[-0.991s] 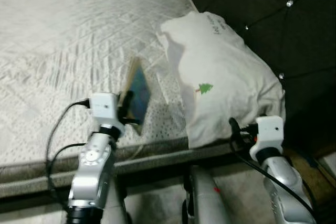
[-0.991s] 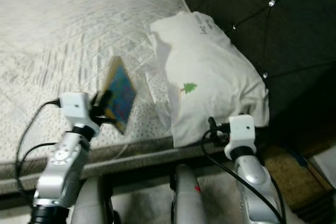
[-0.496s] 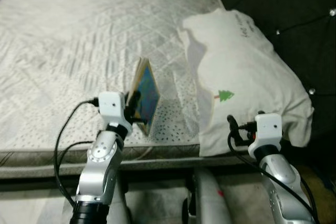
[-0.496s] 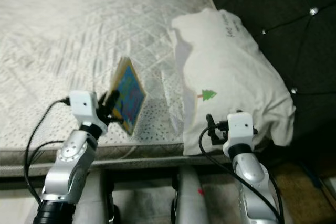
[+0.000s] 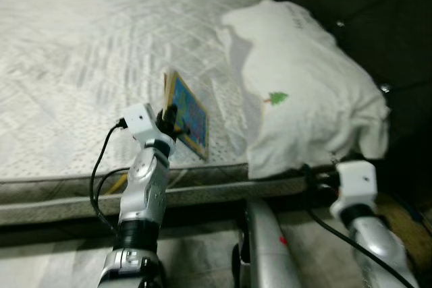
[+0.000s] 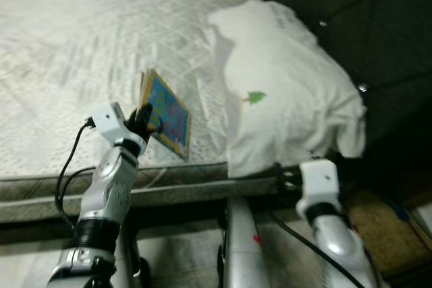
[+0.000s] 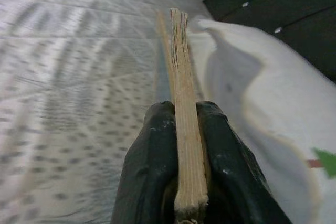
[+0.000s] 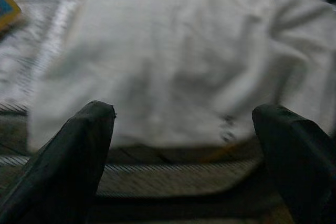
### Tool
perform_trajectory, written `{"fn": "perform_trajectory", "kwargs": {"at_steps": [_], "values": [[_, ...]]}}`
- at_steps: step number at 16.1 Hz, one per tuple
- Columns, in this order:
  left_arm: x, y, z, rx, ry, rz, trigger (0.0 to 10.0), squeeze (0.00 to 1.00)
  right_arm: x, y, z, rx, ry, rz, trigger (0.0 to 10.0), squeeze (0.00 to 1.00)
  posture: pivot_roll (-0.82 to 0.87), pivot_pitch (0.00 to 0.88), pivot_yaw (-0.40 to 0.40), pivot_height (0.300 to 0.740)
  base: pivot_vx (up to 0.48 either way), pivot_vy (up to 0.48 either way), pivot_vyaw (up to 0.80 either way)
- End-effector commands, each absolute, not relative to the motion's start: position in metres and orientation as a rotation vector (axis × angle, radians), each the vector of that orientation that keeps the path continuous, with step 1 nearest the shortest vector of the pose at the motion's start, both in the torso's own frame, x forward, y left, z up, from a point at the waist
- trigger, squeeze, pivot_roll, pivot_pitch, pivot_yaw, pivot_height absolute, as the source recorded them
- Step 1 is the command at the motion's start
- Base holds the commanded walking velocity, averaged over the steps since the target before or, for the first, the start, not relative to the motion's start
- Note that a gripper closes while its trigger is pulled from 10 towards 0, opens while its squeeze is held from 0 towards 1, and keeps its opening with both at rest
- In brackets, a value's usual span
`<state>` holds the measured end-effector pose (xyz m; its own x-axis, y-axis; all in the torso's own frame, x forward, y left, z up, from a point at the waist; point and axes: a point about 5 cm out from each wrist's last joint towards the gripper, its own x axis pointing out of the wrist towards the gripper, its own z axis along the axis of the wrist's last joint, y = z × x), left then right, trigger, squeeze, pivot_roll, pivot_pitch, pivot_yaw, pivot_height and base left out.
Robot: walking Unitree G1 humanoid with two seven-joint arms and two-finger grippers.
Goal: Clean up the room
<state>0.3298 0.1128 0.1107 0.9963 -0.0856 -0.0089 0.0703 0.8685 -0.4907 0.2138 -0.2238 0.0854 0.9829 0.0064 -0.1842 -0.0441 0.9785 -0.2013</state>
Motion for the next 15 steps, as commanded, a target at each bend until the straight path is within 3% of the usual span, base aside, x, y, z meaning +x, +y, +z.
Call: {"fn": "perform_trajectory", "kwargs": {"at_steps": [1,6,12,13,14,15], "values": [[0.337,0.106,0.119,-0.579,-0.023,-0.127,10.0,0.0,0.212,-0.227,0.093,-0.213,0.165,0.028,10.0,0.0,-0.18,0.164,-0.083,0.545,0.0,0.0,0.0],[0.359,0.084,0.116,-0.706,0.002,-0.184,10.0,0.0,0.207,-0.23,0.101,-0.234,0.17,0.034,10.0,0.0,-0.22,0.179,-0.098,0.545,0.0,0.0,0.0],[0.347,0.067,0.071,-0.827,0.254,-0.119,10.0,0.0,0.208,-0.231,0.101,-0.236,0.167,0.029,10.0,0.0,-0.23,0.176,-0.095,0.545,0.0,0.0,0.0],[0.345,0.063,0.07,-0.805,0.264,-0.132,10.0,0.56,0.209,-0.231,0.101,-0.235,0.167,0.028,10.0,0.0,-0.22,0.174,-0.093,0.545,0.0,0.0,0.0],[0.345,0.064,0.069,-0.781,0.257,-0.125,10.0,1.0,0.211,-0.23,0.101,-0.232,0.163,0.029,10.0,0.0,-0.22,0.174,-0.09,0.545,0.0,0.0,0.0],[0.345,0.067,0.068,-0.768,0.25,-0.107,10.0,1.0,0.212,-0.23,0.101,-0.23,0.161,0.03,10.0,0.0,-0.22,0.173,-0.088,0.545,0.0,0.0,0.0]]}}
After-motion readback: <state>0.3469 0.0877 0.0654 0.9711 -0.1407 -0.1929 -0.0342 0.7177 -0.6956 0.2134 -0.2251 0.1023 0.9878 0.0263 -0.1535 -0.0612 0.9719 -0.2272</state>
